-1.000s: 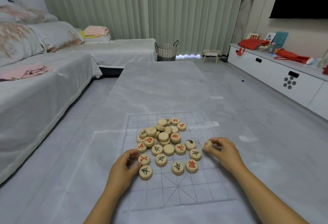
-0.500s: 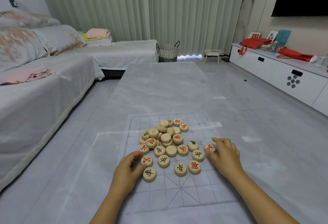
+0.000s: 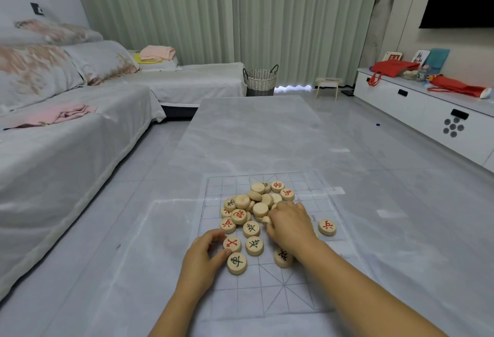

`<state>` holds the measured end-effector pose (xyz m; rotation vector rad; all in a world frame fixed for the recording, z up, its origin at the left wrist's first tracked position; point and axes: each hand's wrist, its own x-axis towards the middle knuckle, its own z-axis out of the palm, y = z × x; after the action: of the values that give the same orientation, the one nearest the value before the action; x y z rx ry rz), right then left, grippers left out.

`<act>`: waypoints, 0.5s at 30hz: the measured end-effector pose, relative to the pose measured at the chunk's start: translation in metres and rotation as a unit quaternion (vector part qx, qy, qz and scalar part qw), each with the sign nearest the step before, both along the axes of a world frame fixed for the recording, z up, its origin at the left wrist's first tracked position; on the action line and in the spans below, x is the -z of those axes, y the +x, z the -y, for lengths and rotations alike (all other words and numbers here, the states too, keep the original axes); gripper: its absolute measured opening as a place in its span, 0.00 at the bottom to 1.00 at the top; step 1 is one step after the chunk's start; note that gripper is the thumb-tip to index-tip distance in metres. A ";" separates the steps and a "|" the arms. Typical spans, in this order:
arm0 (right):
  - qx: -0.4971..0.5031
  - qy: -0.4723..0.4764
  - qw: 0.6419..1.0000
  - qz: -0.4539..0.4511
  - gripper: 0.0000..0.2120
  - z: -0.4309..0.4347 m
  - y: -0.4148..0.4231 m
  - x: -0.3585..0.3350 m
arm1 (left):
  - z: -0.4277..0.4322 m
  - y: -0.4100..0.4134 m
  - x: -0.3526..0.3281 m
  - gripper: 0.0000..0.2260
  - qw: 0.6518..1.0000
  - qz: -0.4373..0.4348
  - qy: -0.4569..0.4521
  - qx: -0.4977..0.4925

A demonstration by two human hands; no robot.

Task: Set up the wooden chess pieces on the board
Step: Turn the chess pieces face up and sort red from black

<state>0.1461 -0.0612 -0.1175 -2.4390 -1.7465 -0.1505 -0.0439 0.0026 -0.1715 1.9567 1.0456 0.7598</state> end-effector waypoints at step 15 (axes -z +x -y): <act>0.149 0.170 0.939 -0.261 0.02 0.112 0.071 0.043 | -0.004 0.021 -0.014 0.12 0.998 -0.027 0.056 -0.002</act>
<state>0.2170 -0.1733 -0.1602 -2.2011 -1.0304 0.1441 -0.0232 0.0064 -0.1576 2.0805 1.0593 0.7874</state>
